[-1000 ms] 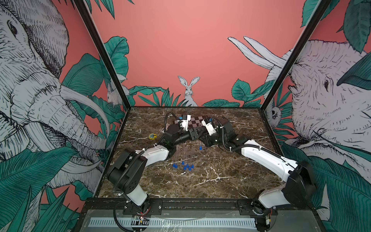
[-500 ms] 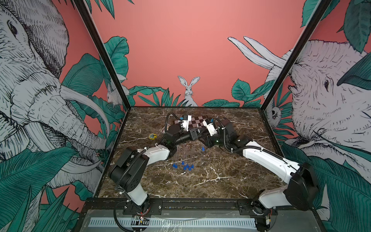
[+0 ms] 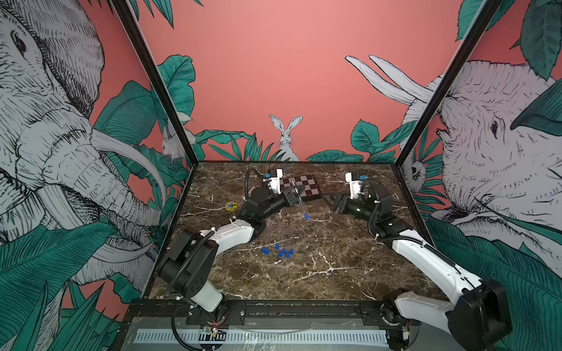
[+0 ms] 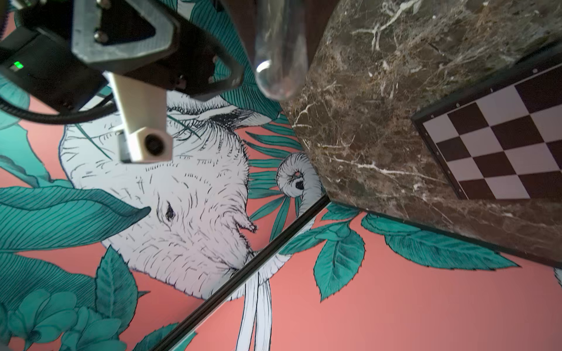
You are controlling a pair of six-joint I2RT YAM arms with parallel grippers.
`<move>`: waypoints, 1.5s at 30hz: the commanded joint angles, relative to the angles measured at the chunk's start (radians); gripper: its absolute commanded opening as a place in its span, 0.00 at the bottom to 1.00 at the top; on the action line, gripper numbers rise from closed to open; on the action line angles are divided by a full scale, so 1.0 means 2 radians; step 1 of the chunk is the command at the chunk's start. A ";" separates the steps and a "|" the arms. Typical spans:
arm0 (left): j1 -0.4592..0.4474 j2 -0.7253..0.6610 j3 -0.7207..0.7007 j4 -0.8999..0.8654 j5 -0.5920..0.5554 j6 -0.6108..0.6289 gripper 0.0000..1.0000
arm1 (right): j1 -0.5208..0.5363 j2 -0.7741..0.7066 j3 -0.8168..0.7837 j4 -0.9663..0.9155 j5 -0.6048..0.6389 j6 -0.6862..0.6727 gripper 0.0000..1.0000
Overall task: Remove stoppers from test tubes
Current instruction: Adjust the test tube.
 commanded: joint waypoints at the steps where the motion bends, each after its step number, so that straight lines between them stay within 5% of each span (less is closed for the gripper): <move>1: 0.004 -0.019 0.017 0.042 -0.052 -0.017 0.00 | -0.001 0.028 -0.039 0.160 -0.048 0.118 0.70; 10: 0.005 0.009 0.020 0.111 -0.085 -0.055 0.00 | 0.010 0.124 -0.062 0.385 -0.057 0.261 0.79; 19: 0.005 0.036 0.028 0.140 -0.102 -0.074 0.00 | 0.034 0.230 -0.042 0.550 -0.067 0.376 0.66; 32: 0.005 0.045 0.018 0.155 -0.097 -0.086 0.00 | 0.042 0.249 -0.014 0.563 -0.065 0.382 0.31; 42: 0.005 0.046 0.015 0.154 -0.089 -0.089 0.00 | 0.043 0.244 -0.012 0.549 -0.065 0.376 0.14; 45: 0.004 0.047 0.015 0.153 -0.081 -0.091 0.11 | 0.043 0.243 -0.008 0.541 -0.065 0.372 0.11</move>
